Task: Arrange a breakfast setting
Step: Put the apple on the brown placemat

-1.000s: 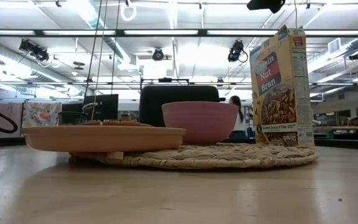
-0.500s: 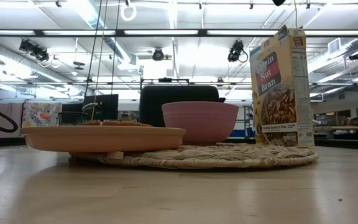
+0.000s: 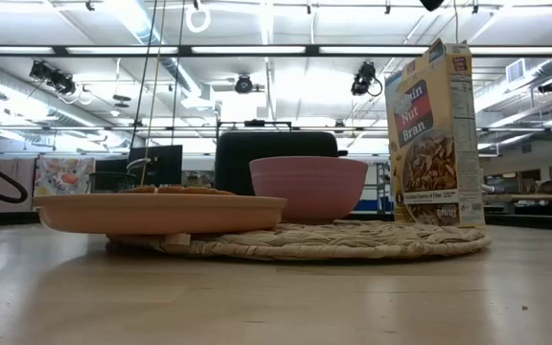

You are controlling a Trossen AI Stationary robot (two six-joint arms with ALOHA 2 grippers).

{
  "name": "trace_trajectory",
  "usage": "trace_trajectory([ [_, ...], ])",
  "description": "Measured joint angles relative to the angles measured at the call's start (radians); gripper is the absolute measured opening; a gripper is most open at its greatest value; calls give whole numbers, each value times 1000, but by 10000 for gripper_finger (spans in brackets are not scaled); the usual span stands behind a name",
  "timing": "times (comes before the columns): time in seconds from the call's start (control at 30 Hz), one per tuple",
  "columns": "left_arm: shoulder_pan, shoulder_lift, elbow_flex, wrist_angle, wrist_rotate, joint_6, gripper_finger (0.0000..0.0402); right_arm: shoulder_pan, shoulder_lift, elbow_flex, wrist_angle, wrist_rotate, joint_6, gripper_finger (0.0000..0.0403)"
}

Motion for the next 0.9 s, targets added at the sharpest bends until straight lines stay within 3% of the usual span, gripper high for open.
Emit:
trace_trajectory([
  [0.3,-54,-4,-180,179,75,-13,352,0,0,0,0,-10,60,295],
  [0.5,-61,-4,-247,236,71,48,352,0,0,0,0,-31,115,295],
  [0.9,-35,-30,-201,244,96,36,352,-13,0,0,7,-30,148,295],
])
